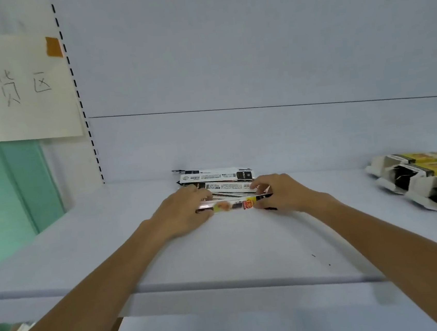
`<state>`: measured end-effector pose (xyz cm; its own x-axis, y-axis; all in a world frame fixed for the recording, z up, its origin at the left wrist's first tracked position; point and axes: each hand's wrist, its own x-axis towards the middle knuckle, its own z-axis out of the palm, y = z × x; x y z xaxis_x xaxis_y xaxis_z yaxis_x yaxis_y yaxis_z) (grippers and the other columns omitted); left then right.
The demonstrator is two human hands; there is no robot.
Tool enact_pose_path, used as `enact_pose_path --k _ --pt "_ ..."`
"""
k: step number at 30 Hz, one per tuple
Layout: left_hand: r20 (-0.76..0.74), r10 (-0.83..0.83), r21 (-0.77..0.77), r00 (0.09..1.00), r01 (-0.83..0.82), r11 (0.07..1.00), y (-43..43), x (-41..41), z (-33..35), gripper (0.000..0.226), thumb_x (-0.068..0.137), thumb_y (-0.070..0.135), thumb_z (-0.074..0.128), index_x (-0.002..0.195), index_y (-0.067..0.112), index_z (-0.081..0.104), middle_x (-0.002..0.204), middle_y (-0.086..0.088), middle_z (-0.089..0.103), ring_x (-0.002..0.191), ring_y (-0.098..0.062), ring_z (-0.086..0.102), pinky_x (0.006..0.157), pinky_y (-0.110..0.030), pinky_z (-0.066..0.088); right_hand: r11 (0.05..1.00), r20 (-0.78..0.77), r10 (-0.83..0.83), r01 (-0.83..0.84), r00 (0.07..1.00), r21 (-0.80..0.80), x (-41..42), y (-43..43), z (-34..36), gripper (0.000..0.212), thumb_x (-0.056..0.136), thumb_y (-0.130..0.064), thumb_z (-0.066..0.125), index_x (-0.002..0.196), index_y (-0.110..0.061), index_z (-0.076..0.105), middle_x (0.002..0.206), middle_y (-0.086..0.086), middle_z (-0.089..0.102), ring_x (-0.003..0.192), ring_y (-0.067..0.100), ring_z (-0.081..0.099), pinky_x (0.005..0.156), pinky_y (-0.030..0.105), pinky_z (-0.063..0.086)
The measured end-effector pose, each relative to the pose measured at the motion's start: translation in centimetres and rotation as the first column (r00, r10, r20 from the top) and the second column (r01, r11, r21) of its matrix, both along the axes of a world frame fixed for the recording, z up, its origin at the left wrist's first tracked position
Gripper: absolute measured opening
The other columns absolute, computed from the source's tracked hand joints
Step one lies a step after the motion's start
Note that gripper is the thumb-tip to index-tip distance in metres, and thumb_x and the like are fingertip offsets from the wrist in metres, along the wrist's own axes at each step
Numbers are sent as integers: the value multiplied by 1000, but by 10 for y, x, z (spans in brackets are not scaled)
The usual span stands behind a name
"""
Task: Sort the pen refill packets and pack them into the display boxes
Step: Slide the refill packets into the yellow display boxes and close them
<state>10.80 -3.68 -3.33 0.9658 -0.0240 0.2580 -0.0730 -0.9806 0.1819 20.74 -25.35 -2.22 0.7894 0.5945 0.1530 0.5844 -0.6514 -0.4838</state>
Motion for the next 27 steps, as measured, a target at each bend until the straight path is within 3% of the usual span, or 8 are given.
enact_pose_path --k 5,8,10,13,16,20,24,27 --pt "-38 -117 -56 992 115 992 0 1 1 37 92 44 47 126 30 53 115 4 53 113 -14 46 96 -34 41 990 -115 139 -141 984 -13 -7 0 11 22 75 -11 73 92 -23 65 87 -14 60 68 -8 51 63 9 35" --pt "-18 -102 -38 995 101 994 4 1 1 33 92 40 49 124 31 53 117 6 51 114 -14 47 96 -35 41 985 -266 159 -135 951 107 -12 -2 17 12 77 -21 74 87 -15 68 73 -11 59 66 1 51 64 16 36" --pt "-32 -86 -6 996 86 996 2 0 1 35 94 34 48 129 33 49 118 5 47 114 -15 46 94 -32 40 989 -286 105 -70 952 129 -15 1 19 27 80 -39 69 92 -15 69 76 -7 57 72 6 51 66 19 37" --pt "-44 -64 55 997 66 996 -5 -3 1 39 94 44 43 132 36 47 111 3 44 109 -17 47 91 -31 39 999 -189 50 -48 981 18 -17 11 16 25 79 -44 68 92 -22 66 74 -11 53 73 4 49 64 18 34" --pt "9 -77 75 997 76 994 -5 -7 1 36 97 45 35 126 33 53 116 3 52 112 -16 48 95 -33 39 998 -172 41 -33 984 49 -18 18 18 17 77 -33 73 79 -19 64 76 -7 57 75 8 52 65 18 37" --pt "77 -58 90 995 51 995 0 -13 -1 21 98 29 36 113 19 47 106 2 53 95 -20 52 75 -31 38 994 -126 -15 28 992 105 -19 7 22 16 85 -24 66 73 -16 59 71 -6 55 68 9 49 59 16 36" --pt "76 -36 158 996 24 987 2 -11 0 16 96 27 38 82 19 41 86 3 50 88 -20 47 68 -30 27 926 144 -231 171 962 338 -20 -7 15 8 87 -10 56 82 -13 60 76 0 58 72 17 50 58 15 37" --pt "-3 -57 156 998 57 986 4 -6 3 13 94 31 45 91 21 52 86 9 47 95 -17 45 72 -28 28 865 205 -335 214 920 454 -24 -15 18 10 90 -9 50 85 -12 58 75 0 58 69 17 50 60 25 40"
